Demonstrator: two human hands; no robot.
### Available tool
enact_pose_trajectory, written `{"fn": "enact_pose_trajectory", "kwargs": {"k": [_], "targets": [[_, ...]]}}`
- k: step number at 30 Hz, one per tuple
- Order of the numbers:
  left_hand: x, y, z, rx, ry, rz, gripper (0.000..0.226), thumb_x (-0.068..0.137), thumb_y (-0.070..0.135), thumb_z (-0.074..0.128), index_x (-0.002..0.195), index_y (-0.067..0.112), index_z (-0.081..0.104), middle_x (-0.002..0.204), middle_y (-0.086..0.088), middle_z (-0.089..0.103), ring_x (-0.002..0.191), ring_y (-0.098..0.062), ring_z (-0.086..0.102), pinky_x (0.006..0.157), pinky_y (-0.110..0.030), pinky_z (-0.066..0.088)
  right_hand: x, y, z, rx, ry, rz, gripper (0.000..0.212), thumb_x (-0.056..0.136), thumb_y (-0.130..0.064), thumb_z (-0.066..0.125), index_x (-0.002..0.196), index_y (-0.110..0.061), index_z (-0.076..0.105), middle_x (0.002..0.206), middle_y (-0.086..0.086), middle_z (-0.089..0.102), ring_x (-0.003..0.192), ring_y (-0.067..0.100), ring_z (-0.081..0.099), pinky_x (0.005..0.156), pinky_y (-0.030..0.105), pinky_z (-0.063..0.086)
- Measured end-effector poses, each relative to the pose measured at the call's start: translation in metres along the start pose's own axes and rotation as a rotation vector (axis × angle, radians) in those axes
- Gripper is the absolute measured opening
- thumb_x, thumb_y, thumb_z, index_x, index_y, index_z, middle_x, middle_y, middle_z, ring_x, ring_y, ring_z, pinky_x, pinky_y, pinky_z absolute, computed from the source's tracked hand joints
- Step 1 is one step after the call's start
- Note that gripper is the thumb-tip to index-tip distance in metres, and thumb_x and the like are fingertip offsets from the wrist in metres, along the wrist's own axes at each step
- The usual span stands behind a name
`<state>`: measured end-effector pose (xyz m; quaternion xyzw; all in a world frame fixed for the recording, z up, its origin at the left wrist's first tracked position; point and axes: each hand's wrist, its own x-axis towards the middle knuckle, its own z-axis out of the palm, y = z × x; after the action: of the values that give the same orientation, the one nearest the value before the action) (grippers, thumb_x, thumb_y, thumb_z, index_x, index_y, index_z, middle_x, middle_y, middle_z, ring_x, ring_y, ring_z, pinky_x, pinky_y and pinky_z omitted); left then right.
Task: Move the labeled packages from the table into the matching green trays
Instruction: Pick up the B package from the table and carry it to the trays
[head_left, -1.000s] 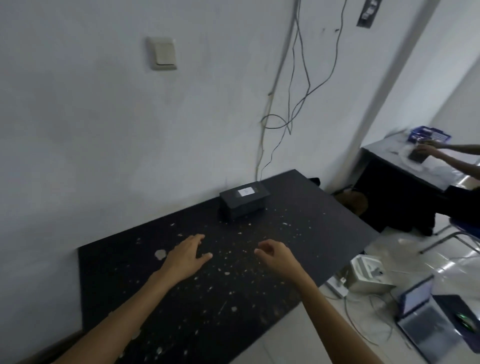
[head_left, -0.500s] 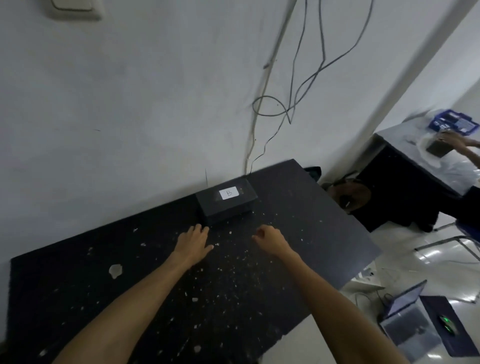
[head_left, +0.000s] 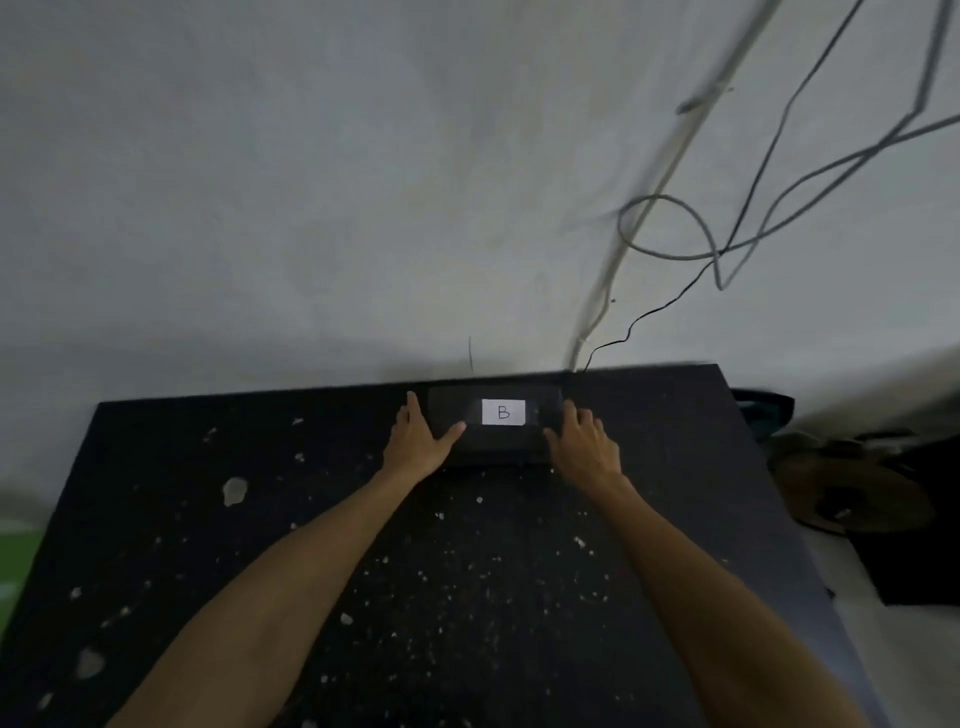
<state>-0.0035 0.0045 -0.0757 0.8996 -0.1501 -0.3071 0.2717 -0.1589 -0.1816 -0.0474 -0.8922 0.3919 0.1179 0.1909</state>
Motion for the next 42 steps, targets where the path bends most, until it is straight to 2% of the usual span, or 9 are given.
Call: {"fn": "enact_pose_trajectory", "kwargs": {"k": [5, 8, 11, 13, 20, 27, 33, 38, 42], "targets": [[0.010, 0.013, 0.023, -0.216, 0.024, -0.171, 0.117, 0.077, 0.068, 0.064, 0.156, 0.014, -0.003, 0.161, -0.013, 0.023, 0.145, -0.035, 0.028, 0.116, -0.050, 0.029, 0.028, 0.008, 0.005, 0.177, -0.092, 0.029, 0.079, 0.098, -0.057, 0.042, 0.159, -0.015, 0.015, 0.152, 0.020, 0.042, 0.135, 0.041, 0.047, 0.105, 0.056, 0.041], [0.014, 0.019, 0.027, -0.291, 0.009, -0.185, 0.103, 0.079, 0.056, 0.070, 0.154, 0.009, 0.016, 0.153, -0.014, 0.037, 0.138, -0.033, 0.040, 0.113, -0.045, 0.035, 0.033, 0.006, 0.006, 0.317, -0.118, 0.053, 0.076, 0.097, -0.050, 0.051, 0.155, -0.008, 0.025, 0.145, 0.023, 0.050, 0.131, 0.043, 0.051, 0.105, 0.052, 0.044], [0.003, 0.035, 0.017, -0.220, 0.084, -0.129, 0.095, 0.079, 0.049, 0.074, 0.149, 0.009, 0.024, 0.149, -0.014, 0.043, 0.134, -0.033, 0.044, 0.110, -0.045, 0.038, 0.026, 0.000, -0.014, 0.300, -0.051, 0.018, 0.070, 0.095, -0.045, 0.058, 0.150, -0.008, 0.034, 0.137, 0.022, 0.057, 0.123, 0.042, 0.057, 0.098, 0.049, 0.049], [-0.018, 0.042, 0.001, -0.200, 0.153, -0.031, 0.096, 0.076, 0.050, 0.075, 0.149, 0.009, 0.027, 0.147, -0.013, 0.045, 0.133, -0.032, 0.046, 0.108, -0.045, 0.040, 0.003, -0.012, -0.032, 0.350, 0.071, 0.027, 0.067, 0.094, -0.047, 0.059, 0.145, -0.007, 0.041, 0.134, 0.020, 0.059, 0.121, 0.040, 0.059, 0.095, 0.048, 0.049], [-0.039, 0.070, -0.033, -0.195, 0.419, 0.106, 0.101, 0.066, 0.070, 0.070, 0.141, 0.015, 0.032, 0.135, -0.008, 0.052, 0.119, -0.029, 0.055, 0.091, -0.046, 0.052, -0.009, -0.033, -0.071, 0.423, 0.312, 0.061, 0.069, 0.088, -0.062, 0.058, 0.130, -0.007, 0.055, 0.127, 0.012, 0.058, 0.114, 0.035, 0.061, 0.089, 0.047, 0.051], [-0.107, 0.096, -0.115, -0.216, 0.682, 0.357, 0.102, 0.069, 0.073, 0.065, 0.145, 0.018, 0.026, 0.140, -0.010, 0.047, 0.125, -0.028, 0.048, 0.093, -0.042, 0.047, -0.077, -0.082, -0.134, 0.546, 0.609, -0.089, 0.073, 0.085, -0.065, 0.057, 0.131, -0.009, 0.053, 0.123, 0.006, 0.053, 0.106, 0.029, 0.063, 0.084, 0.040, 0.051], [-0.189, 0.100, -0.177, -0.283, 0.807, 0.468, 0.104, 0.069, 0.081, 0.057, 0.148, 0.022, 0.023, 0.138, -0.008, 0.047, 0.124, -0.027, 0.050, 0.095, -0.047, 0.051, -0.161, -0.139, -0.174, 0.897, 0.826, -0.222, 0.068, 0.084, -0.056, 0.063, 0.135, -0.015, 0.049, 0.131, -0.001, 0.049, 0.118, 0.016, 0.052, 0.102, 0.043, 0.049], [-0.252, 0.101, -0.225, -0.323, 0.999, 0.592, 0.100, 0.067, 0.087, 0.053, 0.146, 0.031, 0.028, 0.131, 0.000, 0.053, 0.117, -0.019, 0.052, 0.086, -0.037, 0.048, -0.230, -0.166, -0.208, 1.126, 0.862, -0.343, 0.074, 0.083, -0.056, 0.067, 0.144, -0.020, 0.044, 0.135, -0.007, 0.055, 0.122, 0.011, 0.056, 0.102, 0.038, 0.052], [-0.291, 0.111, -0.256, -0.475, 1.090, 0.712, 0.096, 0.065, 0.084, 0.060, 0.142, 0.032, 0.035, 0.132, 0.006, 0.053, 0.111, -0.008, 0.051, 0.087, -0.026, 0.050, -0.273, -0.183, -0.229, 1.130, 0.911, -0.461, 0.078, 0.075, -0.058, 0.076, 0.139, -0.030, 0.042, 0.128, -0.014, 0.059, 0.114, 0.007, 0.060, 0.094, 0.031, 0.057]]}}
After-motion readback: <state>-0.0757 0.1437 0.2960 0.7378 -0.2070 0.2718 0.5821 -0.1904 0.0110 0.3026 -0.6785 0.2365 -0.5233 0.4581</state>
